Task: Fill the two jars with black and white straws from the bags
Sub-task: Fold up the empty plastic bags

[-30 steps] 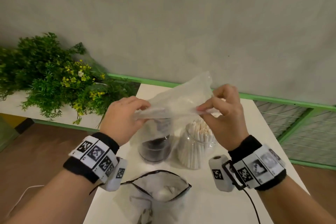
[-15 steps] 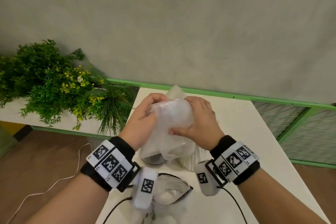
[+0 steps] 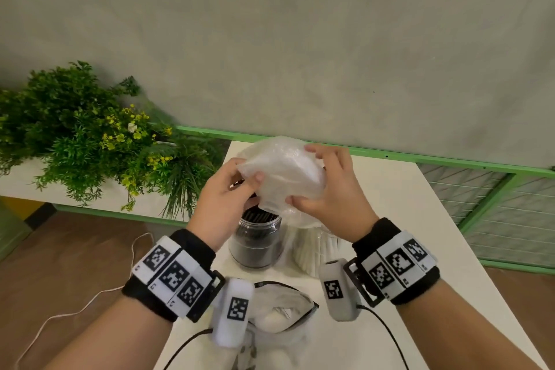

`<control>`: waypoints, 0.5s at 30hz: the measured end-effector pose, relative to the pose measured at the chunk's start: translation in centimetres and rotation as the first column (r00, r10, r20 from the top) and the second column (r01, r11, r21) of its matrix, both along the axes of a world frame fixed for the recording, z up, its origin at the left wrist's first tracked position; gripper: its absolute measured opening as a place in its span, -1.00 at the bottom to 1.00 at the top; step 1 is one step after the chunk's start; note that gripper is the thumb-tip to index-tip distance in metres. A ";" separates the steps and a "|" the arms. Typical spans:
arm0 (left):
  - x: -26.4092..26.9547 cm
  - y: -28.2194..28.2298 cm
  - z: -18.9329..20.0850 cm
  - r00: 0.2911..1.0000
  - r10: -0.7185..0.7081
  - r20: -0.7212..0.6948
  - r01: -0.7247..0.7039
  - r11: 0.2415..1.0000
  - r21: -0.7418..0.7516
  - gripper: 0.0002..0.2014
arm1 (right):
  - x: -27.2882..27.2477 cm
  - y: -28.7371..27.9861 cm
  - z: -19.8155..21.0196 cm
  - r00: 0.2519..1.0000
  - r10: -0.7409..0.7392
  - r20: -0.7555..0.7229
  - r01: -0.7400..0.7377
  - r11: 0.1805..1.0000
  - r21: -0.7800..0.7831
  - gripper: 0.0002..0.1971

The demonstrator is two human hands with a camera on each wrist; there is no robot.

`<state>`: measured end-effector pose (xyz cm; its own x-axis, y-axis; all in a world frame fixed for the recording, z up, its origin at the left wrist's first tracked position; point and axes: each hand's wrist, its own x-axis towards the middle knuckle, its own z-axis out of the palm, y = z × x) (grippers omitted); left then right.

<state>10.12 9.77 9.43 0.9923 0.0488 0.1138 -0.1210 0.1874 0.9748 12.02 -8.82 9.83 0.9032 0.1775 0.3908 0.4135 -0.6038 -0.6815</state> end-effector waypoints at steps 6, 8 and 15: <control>0.0 0.6 -0.7 0.988 0.079 0.130 -0.105 0.972 0.210 -0.58 | -0.5 -0.6 -0.7 0.997 -0.043 0.061 0.050 0.992 -0.115 -0.83; -0.1 1.3 -0.1 0.950 0.043 0.308 -0.195 0.853 0.484 -0.23 | -0.4 -1.2 -0.3 0.991 -0.015 0.131 0.057 0.944 -0.326 -0.68; 0.1 -0.2 -0.1 0.961 -0.222 0.167 -0.030 0.516 0.856 -0.69 | 0.0 -1.1 0.6 0.984 0.021 0.174 0.010 0.984 -0.179 -0.70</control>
